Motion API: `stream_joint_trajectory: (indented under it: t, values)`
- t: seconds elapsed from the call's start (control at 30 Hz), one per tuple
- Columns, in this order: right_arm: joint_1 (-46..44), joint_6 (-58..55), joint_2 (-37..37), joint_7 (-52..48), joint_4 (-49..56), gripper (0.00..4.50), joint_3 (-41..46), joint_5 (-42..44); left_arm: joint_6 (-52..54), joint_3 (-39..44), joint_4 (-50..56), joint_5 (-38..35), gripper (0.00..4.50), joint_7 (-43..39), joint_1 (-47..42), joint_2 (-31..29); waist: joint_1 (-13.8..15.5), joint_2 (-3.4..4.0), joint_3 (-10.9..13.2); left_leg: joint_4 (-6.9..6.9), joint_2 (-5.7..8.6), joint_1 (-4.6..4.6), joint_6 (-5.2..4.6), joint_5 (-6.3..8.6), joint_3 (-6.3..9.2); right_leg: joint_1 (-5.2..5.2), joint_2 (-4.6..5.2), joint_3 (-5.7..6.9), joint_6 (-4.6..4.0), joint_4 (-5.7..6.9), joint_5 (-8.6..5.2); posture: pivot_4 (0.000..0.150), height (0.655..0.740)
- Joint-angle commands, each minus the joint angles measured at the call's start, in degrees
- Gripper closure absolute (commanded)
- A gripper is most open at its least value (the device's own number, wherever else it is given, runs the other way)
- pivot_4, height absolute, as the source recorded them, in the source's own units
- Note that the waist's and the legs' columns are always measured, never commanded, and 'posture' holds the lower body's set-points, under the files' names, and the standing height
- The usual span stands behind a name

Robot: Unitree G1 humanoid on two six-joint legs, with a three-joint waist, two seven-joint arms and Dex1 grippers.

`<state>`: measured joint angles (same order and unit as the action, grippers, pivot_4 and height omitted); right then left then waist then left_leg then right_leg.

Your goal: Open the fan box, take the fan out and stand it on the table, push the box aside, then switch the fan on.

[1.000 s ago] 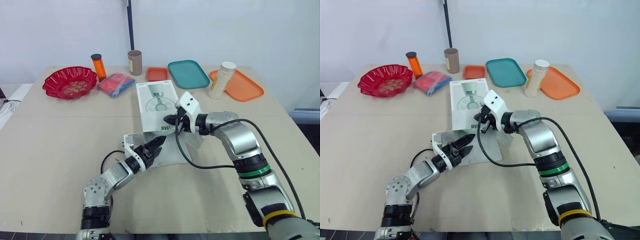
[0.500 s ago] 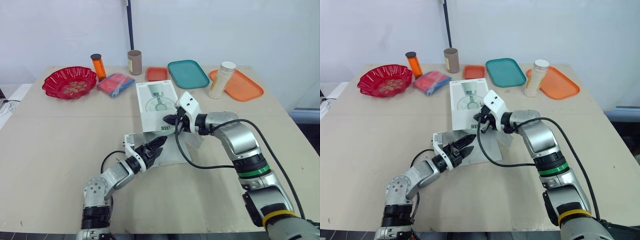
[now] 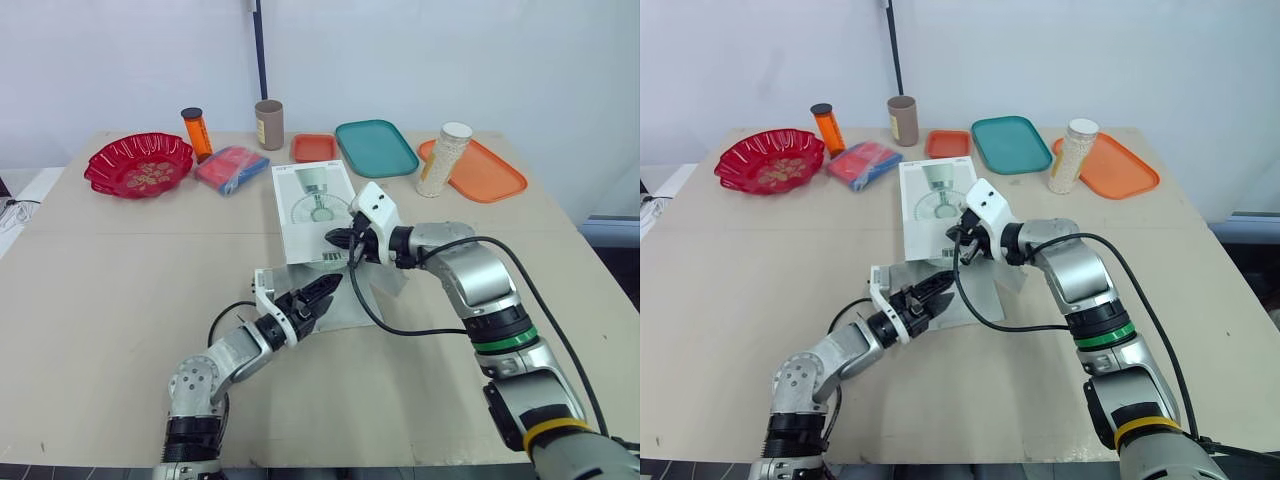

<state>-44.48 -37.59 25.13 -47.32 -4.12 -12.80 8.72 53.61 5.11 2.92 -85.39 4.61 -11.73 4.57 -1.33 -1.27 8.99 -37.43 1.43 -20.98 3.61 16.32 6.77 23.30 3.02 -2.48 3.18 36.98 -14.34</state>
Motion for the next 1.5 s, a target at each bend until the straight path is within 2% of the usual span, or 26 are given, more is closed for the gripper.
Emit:
stream_joint_trajectory:
  t: [0.03, 0.5, 0.67, 0.87, 1.03, 1.33, 1.5]
  values:
    - [-1.4, 0.4, -0.1, -0.2, -0.9, 4.5, 0.0, -0.3, -1.8, -1.7, 2.2, 0.6, 0.57, -0.3, 1.3, 3.8, 0.0, 0.0, 0.0, 0.0, 0.0, 0.0, 0.0, 0.0, 0.0, 0.0, 0.0, 0.0, 0.0, 0.0, 0.0, 0.15, 0.74]
    - [-2.7, 2.1, -0.9, 0.7, -2.5, 4.5, 0.9, -0.1, -9.2, 2.0, 1.7, 3.3, 0.57, 2.7, 0.3, 1.5, 0.0, 0.0, 0.0, -0.01, -0.01, -0.01, 0.0, 0.0, -0.02, 0.03, -0.01, 0.0, -0.02, 0.0, 0.02, 0.15, 0.74]
    - [-3.1, 2.0, -0.9, 1.2, -1.8, 4.5, 1.6, 0.2, -11.2, 5.8, 3.4, 0.9, 0.57, 7.3, 2.2, 1.2, 0.0, 0.0, 0.0, -0.01, -0.03, -0.03, 0.0, 0.0, -0.02, 0.07, -0.01, 0.0, -0.04, 0.01, 0.03, 0.15, 0.74]
    - [-2.8, 1.7, -0.8, 1.7, -0.8, 4.5, 1.9, 0.6, -13.0, 7.2, 4.3, 1.0, 0.57, 9.0, 3.0, 1.3, 0.0, 0.0, 0.0, -0.03, -0.02, -0.05, 0.0, 0.0, -0.02, 0.07, 0.0, 0.01, -0.04, 0.01, 0.05, 0.15, 0.74]
    - [-2.7, 1.3, -0.7, 2.1, -0.3, 4.5, 2.1, 0.7, -13.6, 6.4, 1.2, 3.2, 0.57, 7.6, 0.1, 0.8, 0.0, 0.0, 0.0, -0.04, -0.03, -0.05, 0.0, -0.01, -0.03, 0.06, -0.03, 0.01, -0.07, 0.01, 0.08, 0.15, 0.74]
    - [-1.9, 1.1, -0.7, 2.6, 0.0, 4.5, 2.2, 0.8, -15.5, 10.7, -4.4, 4.2, 0.57, 4.9, -5.7, -0.5, 0.0, 0.0, 0.0, -0.07, -0.03, -0.08, 0.0, -0.01, -0.03, 0.08, -0.04, 0.03, -0.06, 0.01, 0.11, 0.15, 0.74]
    - [-1.9, 1.5, -1.0, 2.8, -0.9, 4.5, 1.8, 0.7, -13.3, 9.6, -2.4, 4.4, 0.57, 4.0, -4.3, 0.0, 0.0, 0.0, 0.0, -0.08, -0.04, -0.08, 0.0, -0.01, -0.03, 0.1, -0.05, 0.03, -0.06, 0.01, 0.12, 0.15, 0.74]
